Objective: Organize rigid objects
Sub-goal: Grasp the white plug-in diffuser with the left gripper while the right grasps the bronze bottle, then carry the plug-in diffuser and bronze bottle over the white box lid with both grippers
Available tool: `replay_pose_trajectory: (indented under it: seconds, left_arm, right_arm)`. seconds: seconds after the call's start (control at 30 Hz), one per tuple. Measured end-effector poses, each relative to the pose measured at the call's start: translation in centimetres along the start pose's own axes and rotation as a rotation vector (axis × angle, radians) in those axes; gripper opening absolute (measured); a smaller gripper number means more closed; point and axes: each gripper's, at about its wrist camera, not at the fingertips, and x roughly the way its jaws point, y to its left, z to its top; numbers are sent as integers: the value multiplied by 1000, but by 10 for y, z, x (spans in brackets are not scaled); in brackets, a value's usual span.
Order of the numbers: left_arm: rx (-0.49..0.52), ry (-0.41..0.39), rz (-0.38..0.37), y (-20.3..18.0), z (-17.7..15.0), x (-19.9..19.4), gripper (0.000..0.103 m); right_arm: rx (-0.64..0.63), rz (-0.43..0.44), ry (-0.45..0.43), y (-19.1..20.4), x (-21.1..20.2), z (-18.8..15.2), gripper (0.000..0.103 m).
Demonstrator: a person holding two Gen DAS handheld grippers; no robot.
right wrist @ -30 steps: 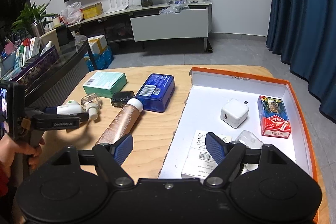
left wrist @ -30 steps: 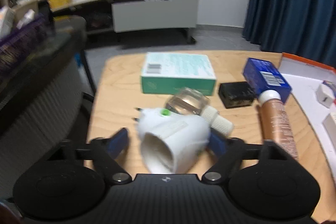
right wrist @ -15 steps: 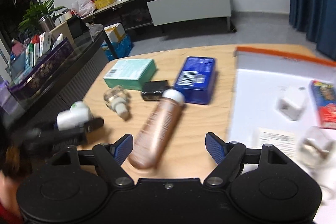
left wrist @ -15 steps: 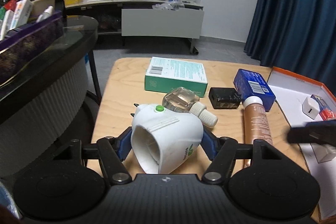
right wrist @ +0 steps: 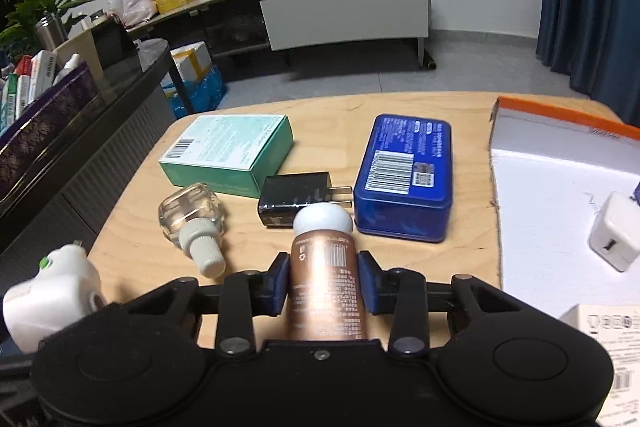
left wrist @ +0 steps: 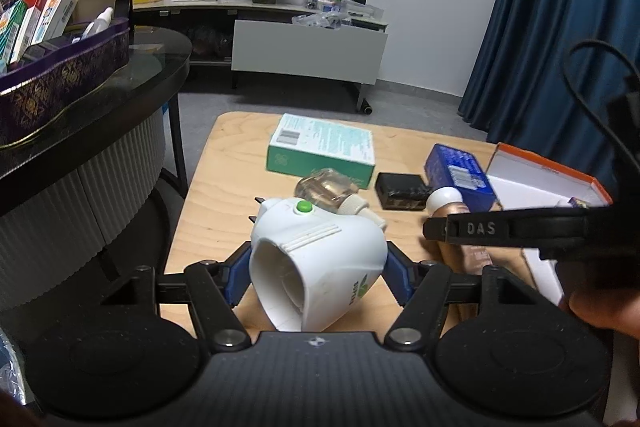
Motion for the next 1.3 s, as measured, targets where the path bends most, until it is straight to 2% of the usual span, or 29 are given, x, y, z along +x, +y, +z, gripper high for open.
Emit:
replay_pose_trajectory:
  seconds: [0.37,0.63,0.83,1.03,1.3]
  left_arm:
    - [42,-53,-70,-46,5,-30,67]
    - [113,-88,-163,-102,8,-55,67]
    - [155,-94,-243,-143,0,-65,67]
    - [176,-66,-291,-171,-13,-65,67]
    - [195,-45,-275,-184,-23,-66,67]
  right_arm:
    - [-2,15,-217,-24,-110,3,44]
    - [6,-55,-333,-60,-196,-7,44]
    - [24,-155,-330,-95,-243,-30,44]
    - [72,-223,-325,-122,-265,-57,44]
    - [107,-237,-315,-136,-270,-82,44]
